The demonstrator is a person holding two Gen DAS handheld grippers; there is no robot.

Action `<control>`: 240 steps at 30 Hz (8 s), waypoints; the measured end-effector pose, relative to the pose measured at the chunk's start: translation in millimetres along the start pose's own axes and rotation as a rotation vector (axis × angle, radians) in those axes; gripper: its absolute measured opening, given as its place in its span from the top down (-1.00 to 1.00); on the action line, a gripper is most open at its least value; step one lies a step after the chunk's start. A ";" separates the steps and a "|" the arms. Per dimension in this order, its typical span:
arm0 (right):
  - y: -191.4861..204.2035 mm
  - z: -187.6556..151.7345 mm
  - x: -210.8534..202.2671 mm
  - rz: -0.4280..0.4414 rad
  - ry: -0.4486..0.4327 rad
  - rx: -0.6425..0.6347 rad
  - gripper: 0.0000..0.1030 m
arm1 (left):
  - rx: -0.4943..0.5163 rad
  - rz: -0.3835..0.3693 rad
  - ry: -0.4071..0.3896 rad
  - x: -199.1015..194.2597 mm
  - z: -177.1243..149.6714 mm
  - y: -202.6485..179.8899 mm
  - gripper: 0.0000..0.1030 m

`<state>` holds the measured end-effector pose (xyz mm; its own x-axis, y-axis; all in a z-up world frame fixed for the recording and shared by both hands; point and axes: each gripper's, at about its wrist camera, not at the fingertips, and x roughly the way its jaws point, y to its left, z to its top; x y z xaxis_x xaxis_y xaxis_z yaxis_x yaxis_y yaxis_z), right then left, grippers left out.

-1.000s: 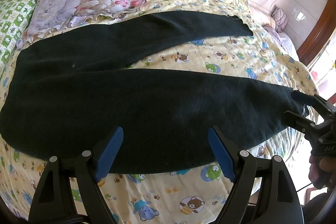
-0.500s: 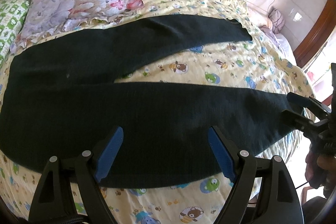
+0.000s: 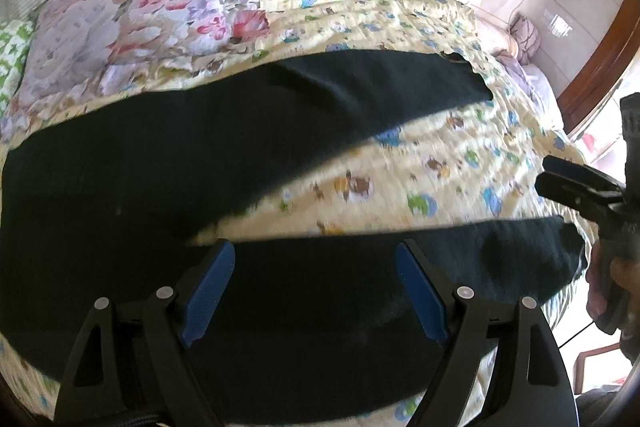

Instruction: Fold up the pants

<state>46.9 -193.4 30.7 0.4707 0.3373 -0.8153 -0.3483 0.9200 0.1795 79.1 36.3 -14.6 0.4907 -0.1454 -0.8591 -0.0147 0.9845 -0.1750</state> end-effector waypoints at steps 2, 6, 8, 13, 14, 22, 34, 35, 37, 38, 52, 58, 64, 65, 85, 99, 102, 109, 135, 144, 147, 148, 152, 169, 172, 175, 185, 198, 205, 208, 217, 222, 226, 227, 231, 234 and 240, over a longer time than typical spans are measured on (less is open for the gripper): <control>-6.3 11.6 6.5 0.003 0.011 0.007 -0.99 | 0.011 -0.016 0.009 6.5 14.1 2.1 -0.62; -24.7 38.7 21.8 0.008 0.040 0.035 -0.97 | 0.041 -0.043 0.022 21.1 45.2 7.4 -0.62; -32.5 52.7 29.8 0.000 0.057 0.036 -0.94 | 0.051 -0.058 0.027 27.1 60.3 10.2 -0.62; -62.4 92.2 51.6 -0.002 0.093 0.075 -0.76 | 0.088 -0.097 0.053 50.1 107.4 18.5 -0.62; -70.7 99.5 56.9 -0.002 0.101 0.094 -0.72 | 0.092 -0.104 0.060 56.2 117.8 20.5 -0.62; -130.5 144.3 94.5 -0.009 0.133 0.211 -0.36 | 0.162 -0.189 0.155 102.4 166.8 27.5 -0.62; -147.2 167.9 133.5 -0.004 0.191 0.188 -0.19 | 0.284 -0.221 0.223 144.8 198.1 6.6 -0.62; -146.8 168.9 135.1 -0.004 0.192 0.183 -0.19 | 0.291 -0.222 0.228 148.1 199.3 3.8 -0.62; -146.9 170.9 140.4 0.002 0.203 0.176 -0.19 | 0.308 -0.224 0.247 155.5 200.4 -0.7 -0.61; -147.3 171.5 143.4 -0.002 0.210 0.173 -0.18 | 0.322 -0.222 0.257 160.5 200.3 -4.0 -0.59; -146.4 163.4 101.4 0.068 0.135 0.232 0.80 | 0.437 -0.303 0.283 133.3 186.3 -27.2 0.83; -131.7 141.3 51.0 0.147 0.066 0.224 0.80 | 0.388 -0.366 0.230 85.5 164.2 -26.9 0.83; -118.9 96.6 13.1 0.174 0.043 0.199 0.80 | 0.351 -0.400 0.217 50.3 122.4 -35.6 0.83; -117.1 87.8 6.9 0.173 0.039 0.195 0.80 | 0.351 -0.400 0.219 47.4 115.7 -38.4 0.83; -97.6 -39.1 -49.0 0.124 0.027 0.037 0.80 | 0.274 -0.404 0.243 9.6 3.7 -63.3 0.82; -79.6 -86.3 -68.1 0.079 0.052 0.000 0.82 | 0.305 -0.385 0.223 6.4 -22.3 -62.1 0.81; -79.3 -89.6 -75.5 0.070 0.030 0.006 0.83 | 0.314 -0.395 0.207 -0.5 -25.0 -60.9 0.80; -66.1 -93.9 -81.1 0.055 0.038 -0.040 0.84 | 0.329 -0.409 0.220 4.3 -35.6 -57.3 0.79; -22.6 -66.1 -71.4 0.151 0.055 -0.036 -0.02 | 0.041 -0.347 0.076 -33.3 -26.5 15.4 -0.25; 50.2 -31.4 -10.8 0.316 0.140 -0.115 -0.02 | -0.189 -0.192 -0.015 -60.4 -28.2 96.8 -0.35; 78.7 -19.7 8.9 0.388 0.173 -0.138 -0.02 | -0.258 -0.144 -0.050 -70.0 -28.2 129.9 -0.37; 85.0 -17.6 13.1 0.400 0.177 -0.142 -0.02 | -0.281 -0.129 -0.062 -72.6 -28.4 140.9 -0.38; 122.4 -5.2 33.8 0.455 0.196 -0.190 -0.02 | -0.359 -0.063 -0.092 -81.8 -22.7 184.3 -0.42; 211.8 32.3 130.0 0.511 0.361 -0.180 -0.02 | -0.413 0.100 -0.081 -68.2 44.1 305.0 -0.50; 218.4 34.0 141.6 0.507 0.379 -0.172 -0.02 | -0.412 0.098 -0.048 -50.0 53.0 317.8 -0.50; 224.9 36.7 147.6 0.520 0.384 -0.171 -0.02 | -0.393 0.084 -0.012 -34.3 58.9 324.6 -0.45; 246.6 39.4 139.3 0.527 0.344 -0.266 0.86 | -0.320 0.073 -0.004 -36.9 52.7 317.4 0.86; 276.0 21.8 78.0 0.645 0.292 -0.405 0.88 | -0.467 0.020 -0.217 -134.9 -26.5 301.1 0.90; 297.3 -10.6 91.9 0.677 0.382 -0.462 0.88 | -0.610 0.008 -0.243 -141.6 -92.6 306.9 0.90; 304.5 -24.0 97.9 0.661 0.408 -0.493 0.88 | -0.665 0.022 -0.234 -134.9 -114.4 313.6 0.90; 315.3 -38.9 120.8 0.618 0.466 -0.516 0.88 | -0.796 0.071 -0.201 -117.9 -167.7 341.1 0.95; 317.4 -44.6 117.7 0.620 0.467 -0.553 0.88 | -0.825 0.072 -0.208 -127.0 -181.5 340.4 0.93; 318.1 -47.3 113.3 0.637 0.472 -0.570 0.88 | -0.846 0.047 -0.231 -134.2 -177.4 339.2 0.81; 318.5 -48.0 112.1 0.633 0.472 -0.579 0.88 | -0.855 0.034 -0.244 -136.6 -175.5 338.9 0.66; 324.3 -52.6 116.4 0.588 0.493 -0.606 0.80 | -0.883 0.007 -0.263 -138.8 -163.8 337.3 -0.30; 323.7 -52.9 118.9 0.584 0.526 -0.576 0.75 | -0.883 0.064 -0.232 -131.2 -154.6 339.0 -0.32; 300.6 -21.0 99.2 0.624 0.438 -0.428 0.75 | -0.913 0.073 -0.160 -105.6 -142.0 344.9 -0.33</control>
<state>-28.1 112.4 -7.8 -0.2305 0.5666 -0.7911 -0.7544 0.4093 0.5131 -101.6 377.2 -52.5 0.5752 -0.0042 -0.8180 -0.6966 0.5218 -0.4925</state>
